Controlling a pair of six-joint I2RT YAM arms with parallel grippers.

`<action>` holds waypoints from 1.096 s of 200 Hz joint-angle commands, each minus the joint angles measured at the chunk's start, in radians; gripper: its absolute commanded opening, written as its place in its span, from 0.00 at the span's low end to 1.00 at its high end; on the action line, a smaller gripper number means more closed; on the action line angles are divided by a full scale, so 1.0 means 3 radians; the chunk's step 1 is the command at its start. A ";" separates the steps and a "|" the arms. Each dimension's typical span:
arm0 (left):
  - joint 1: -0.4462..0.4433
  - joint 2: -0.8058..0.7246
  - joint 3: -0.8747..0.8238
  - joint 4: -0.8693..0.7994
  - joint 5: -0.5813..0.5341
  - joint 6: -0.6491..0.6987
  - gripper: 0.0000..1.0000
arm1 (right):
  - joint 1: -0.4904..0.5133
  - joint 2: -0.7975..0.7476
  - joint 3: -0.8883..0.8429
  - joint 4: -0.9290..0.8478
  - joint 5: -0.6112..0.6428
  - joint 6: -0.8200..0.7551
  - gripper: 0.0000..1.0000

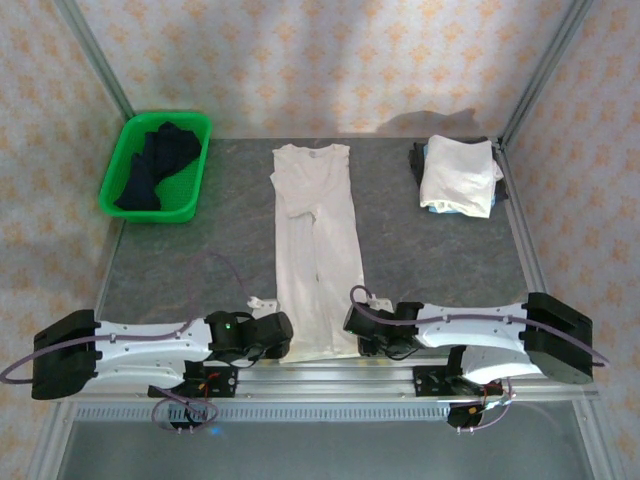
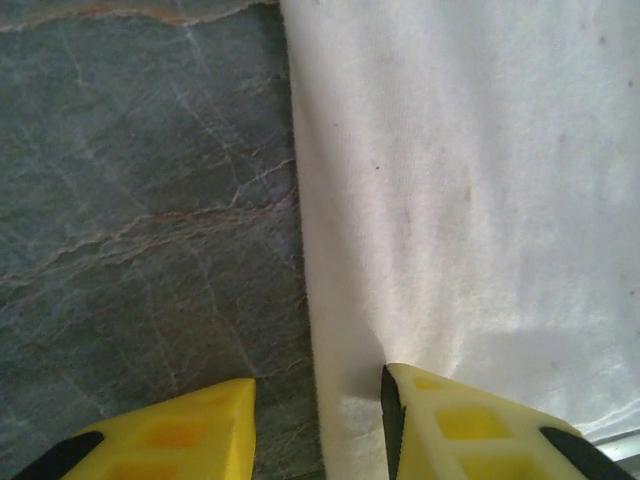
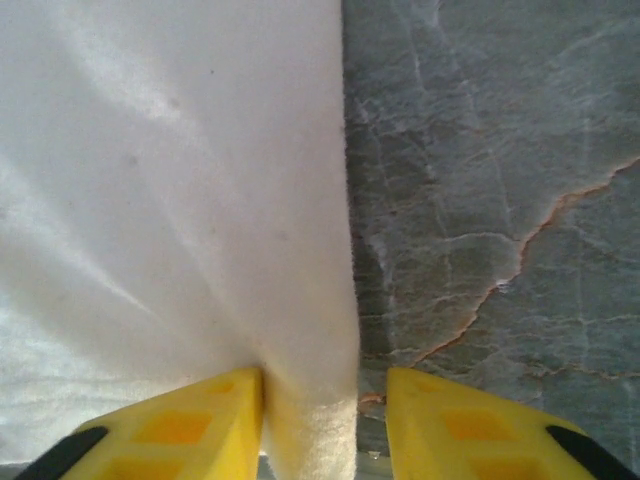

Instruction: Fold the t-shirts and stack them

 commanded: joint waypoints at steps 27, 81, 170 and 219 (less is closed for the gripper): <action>-0.0103 -0.0083 0.0233 0.0054 0.0037 0.0118 0.33 | 0.0033 -0.0013 0.0072 0.0128 0.0069 -0.0003 0.24; -0.0169 -0.0067 0.0361 -0.0344 0.0005 0.0112 0.43 | 0.0032 -0.0022 0.0110 0.0158 0.0141 -0.0017 0.23; -0.0400 0.0408 0.0384 -0.0109 -0.0052 -0.0138 0.47 | 0.0032 0.0117 0.0176 0.0188 0.0170 -0.0089 0.23; -0.0437 0.0339 0.0369 -0.0187 -0.0187 -0.0171 0.26 | 0.0035 0.0142 0.0231 0.0147 0.0216 -0.0145 0.22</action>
